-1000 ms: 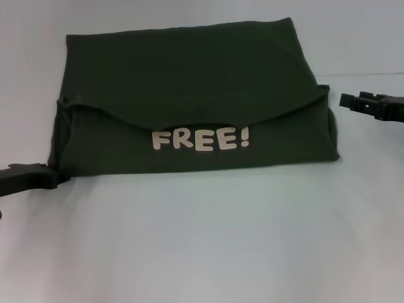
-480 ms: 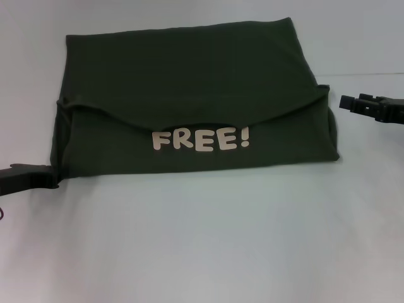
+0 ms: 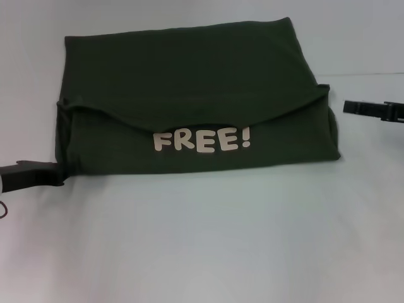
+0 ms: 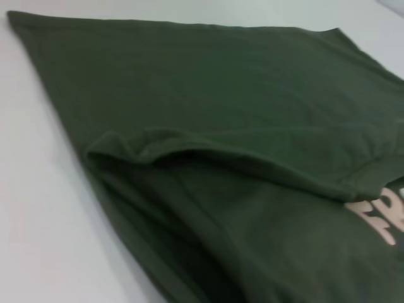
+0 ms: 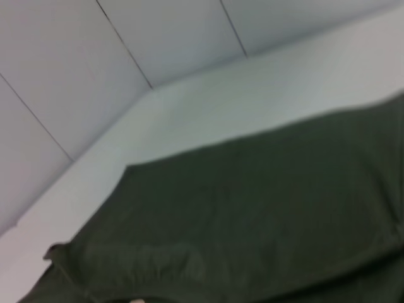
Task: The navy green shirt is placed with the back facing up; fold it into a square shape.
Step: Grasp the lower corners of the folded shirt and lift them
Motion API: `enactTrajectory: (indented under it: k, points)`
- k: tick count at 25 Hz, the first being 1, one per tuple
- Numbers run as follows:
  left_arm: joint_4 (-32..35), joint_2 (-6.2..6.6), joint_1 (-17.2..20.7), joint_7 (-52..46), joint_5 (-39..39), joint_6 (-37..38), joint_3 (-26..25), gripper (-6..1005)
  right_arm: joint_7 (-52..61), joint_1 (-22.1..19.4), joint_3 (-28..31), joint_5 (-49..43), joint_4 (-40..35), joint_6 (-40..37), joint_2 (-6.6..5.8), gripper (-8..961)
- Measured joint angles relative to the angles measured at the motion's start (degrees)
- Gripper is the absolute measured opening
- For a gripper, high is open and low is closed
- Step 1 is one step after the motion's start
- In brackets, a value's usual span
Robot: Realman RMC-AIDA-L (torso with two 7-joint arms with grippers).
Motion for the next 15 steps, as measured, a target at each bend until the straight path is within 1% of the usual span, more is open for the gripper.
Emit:
enactTrajectory:
  k: [3,5,7,9,11,13,15]
  points:
    - [0.0,0.16,-0.3,-0.3,0.0,1.4,0.0,15,10.1,1.8,-2.9,-5.9,-1.6,-1.6,-1.94,664]
    - [0.0,0.24,-0.3,-0.9,0.2,1.8,0.0,15,15.1,3.5,-3.7,-10.2,-1.8,-2.7,-3.15,664]
    - [0.0,0.32,-0.4,-1.8,0.8,1.9,0.0,15,18.7,5.1,-4.0,-14.5,-1.8,-3.5,-3.81,664]
    - [0.1,0.34,-0.5,-2.5,1.2,2.0,0.0,15,20.9,6.4,-4.0,-17.9,-1.8,-3.8,-4.00,664]
    - [0.1,0.36,-0.5,-3.0,1.3,2.4,-0.1,16,22.5,7.6,-4.0,-21.3,-1.7,-3.9,-3.91,664]
    - [0.1,0.36,-0.5,-3.1,1.3,2.9,-0.2,16,23.3,8.6,-4.0,-24.0,-1.4,-3.7,-3.48,664]
    - [0.2,0.36,-0.5,-3.1,1.3,3.2,-0.1,16,23.6,9.3,-4.0,-26.2,-1.2,-2.9,-2.71,664]
